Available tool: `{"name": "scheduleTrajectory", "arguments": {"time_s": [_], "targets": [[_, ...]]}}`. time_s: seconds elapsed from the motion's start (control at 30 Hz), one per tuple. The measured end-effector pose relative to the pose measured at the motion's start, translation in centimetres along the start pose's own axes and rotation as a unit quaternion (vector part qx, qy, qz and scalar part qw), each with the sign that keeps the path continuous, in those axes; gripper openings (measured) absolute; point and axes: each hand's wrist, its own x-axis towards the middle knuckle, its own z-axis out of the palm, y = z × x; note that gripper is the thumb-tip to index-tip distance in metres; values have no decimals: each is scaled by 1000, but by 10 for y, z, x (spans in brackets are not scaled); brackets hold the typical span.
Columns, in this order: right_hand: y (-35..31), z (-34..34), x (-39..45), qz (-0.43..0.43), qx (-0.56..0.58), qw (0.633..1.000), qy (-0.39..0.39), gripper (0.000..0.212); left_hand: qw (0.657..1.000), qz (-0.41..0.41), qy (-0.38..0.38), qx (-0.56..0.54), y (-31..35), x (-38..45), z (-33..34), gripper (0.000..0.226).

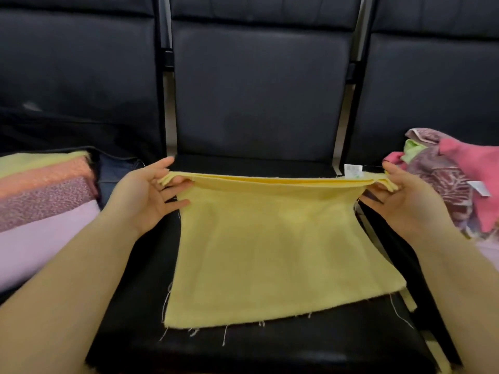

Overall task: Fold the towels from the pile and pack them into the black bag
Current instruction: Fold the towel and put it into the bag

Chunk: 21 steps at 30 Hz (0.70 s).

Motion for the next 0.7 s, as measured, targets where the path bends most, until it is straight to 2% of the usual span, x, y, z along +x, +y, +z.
{"name": "scheduleTrajectory", "arguments": {"time_s": [0.2, 0.33, 0.5, 0.6, 0.7], "targets": [[-2, -13, -9, 41, -55, 998, -8, 32, 997, -3, 19, 81, 4, -11, 2, 33], [-5, -25, -20, 69, -98, 993, 15, 28, 983, -57, -45, 167, 4, -27, -5, 27], [-7, -39, -37, 86, -196, 976, 35, 27, 943, -129, -108, 287, 4, -47, -20, 19], [-4, -50, -46, 110, -298, 947, 38, 26, 905, -160, -159, 360, 0, -62, -30, 18], [5, -58, -55, 121, -455, 881, 38, 18, 859, -201, -198, 427, -14, -77, -34, 21]]}}
